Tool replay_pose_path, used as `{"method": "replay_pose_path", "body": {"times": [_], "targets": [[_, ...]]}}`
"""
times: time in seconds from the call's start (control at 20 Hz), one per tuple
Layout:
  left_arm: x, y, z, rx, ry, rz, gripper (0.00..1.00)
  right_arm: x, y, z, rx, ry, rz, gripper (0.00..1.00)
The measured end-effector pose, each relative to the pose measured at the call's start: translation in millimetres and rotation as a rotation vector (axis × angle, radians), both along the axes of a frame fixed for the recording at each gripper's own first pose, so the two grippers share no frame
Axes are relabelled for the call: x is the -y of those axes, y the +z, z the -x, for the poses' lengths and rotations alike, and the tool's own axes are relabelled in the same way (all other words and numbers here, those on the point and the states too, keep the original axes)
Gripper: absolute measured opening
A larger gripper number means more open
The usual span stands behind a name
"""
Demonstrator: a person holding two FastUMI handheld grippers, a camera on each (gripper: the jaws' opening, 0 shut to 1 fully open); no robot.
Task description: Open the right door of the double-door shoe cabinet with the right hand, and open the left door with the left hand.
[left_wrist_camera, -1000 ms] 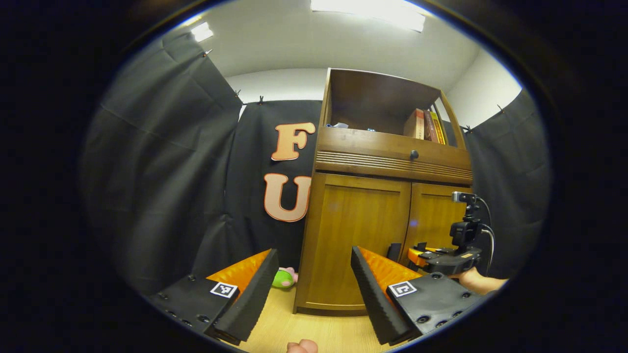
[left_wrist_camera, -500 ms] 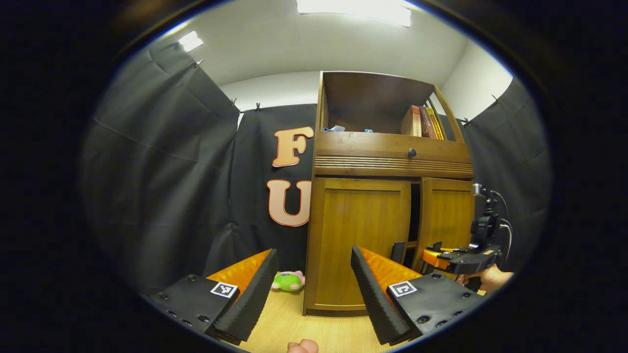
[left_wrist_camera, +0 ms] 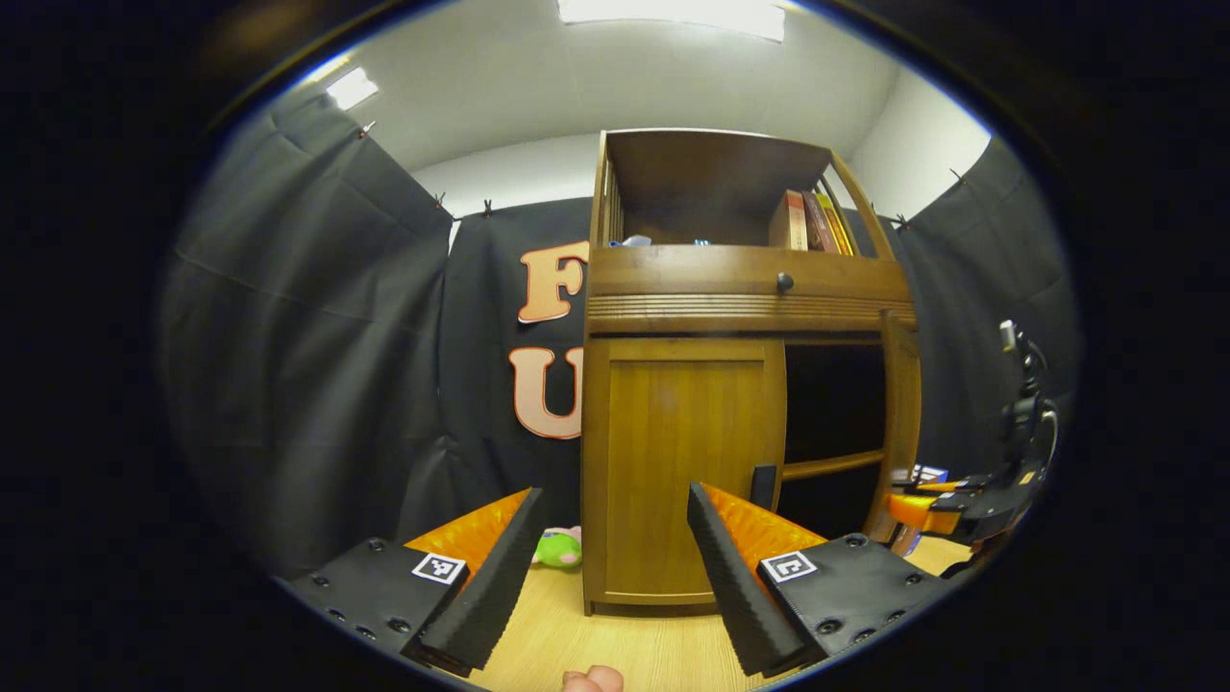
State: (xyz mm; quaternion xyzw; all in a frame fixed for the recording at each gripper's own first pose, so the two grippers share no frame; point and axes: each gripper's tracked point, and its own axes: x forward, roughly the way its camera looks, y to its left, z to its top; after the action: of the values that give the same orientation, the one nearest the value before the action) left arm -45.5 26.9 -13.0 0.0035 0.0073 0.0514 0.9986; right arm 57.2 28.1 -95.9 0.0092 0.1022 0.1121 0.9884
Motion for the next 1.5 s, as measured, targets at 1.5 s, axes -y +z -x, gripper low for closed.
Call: {"method": "replay_pose_path", "body": {"times": [1.5], "targets": [[68.2, -3.7, -13.9, 0.044, 0.005, 0.002, 0.97, 216.3, 10.1, 45.4, 0.008, -0.083, -0.041, 0.02]]}}
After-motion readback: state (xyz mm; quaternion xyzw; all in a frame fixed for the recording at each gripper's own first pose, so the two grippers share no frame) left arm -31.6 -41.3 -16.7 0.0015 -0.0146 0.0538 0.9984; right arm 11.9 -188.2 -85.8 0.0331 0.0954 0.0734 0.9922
